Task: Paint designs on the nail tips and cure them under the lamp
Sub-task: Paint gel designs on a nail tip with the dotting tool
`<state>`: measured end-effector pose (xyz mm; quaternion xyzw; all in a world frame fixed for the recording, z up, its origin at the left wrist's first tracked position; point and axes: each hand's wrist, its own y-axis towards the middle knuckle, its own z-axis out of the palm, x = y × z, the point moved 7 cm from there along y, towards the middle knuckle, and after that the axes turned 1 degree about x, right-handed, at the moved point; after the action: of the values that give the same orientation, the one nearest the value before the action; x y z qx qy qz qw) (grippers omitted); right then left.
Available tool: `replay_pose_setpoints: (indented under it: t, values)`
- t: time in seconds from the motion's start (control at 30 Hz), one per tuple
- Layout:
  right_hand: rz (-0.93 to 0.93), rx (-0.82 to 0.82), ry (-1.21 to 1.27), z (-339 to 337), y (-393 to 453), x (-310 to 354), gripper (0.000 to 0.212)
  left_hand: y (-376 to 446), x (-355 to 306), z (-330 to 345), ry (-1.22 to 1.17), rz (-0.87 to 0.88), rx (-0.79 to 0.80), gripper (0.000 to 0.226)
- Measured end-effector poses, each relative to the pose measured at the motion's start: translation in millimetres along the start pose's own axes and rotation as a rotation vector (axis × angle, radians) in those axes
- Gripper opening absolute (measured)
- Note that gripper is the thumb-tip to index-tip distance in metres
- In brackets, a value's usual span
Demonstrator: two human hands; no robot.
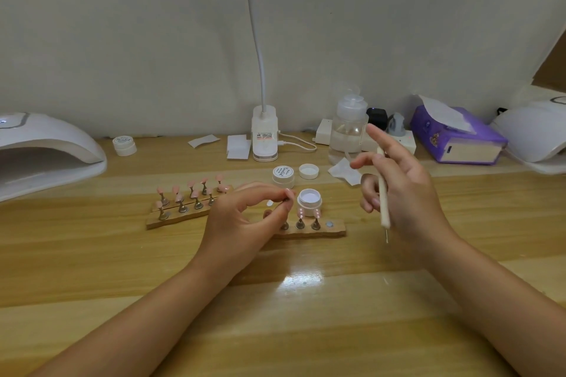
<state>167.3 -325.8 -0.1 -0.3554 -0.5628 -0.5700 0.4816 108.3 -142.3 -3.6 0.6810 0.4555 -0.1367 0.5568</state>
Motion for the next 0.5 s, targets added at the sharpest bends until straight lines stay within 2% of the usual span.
replay_pose_setpoints:
  t: [0.13, 0.2, 0.23, 0.27, 0.37, 0.5]
  values:
    - [-0.08, 0.014, -0.04, -2, 2, 7, 0.049, 0, -2, 0, 0.011, 0.005, -0.002, 0.03]
    - [-0.051, -0.018, -0.006, -5, 3, 5, 0.061, 0, -2, -1, 0.016, 0.002, -0.001, 0.031]
    - [-0.007, -0.036, 0.035, -5, 2, 3, 0.064, 0, -2, -1, 0.018, -0.001, -0.001, 0.031]
    - [0.046, -0.053, 0.097, -6, 2, 0, 0.057, 0, -2, -1, 0.019, -0.004, 0.0, 0.032]
    - [0.251, -0.139, 0.322, -8, -1, -16, 0.023, 0, -2, -1, 0.017, -0.003, 0.002, 0.031]
    - [0.412, -0.245, 0.585, -10, -5, -32, 0.048, 0, -3, 0, 0.008, 0.001, 0.01, 0.028]
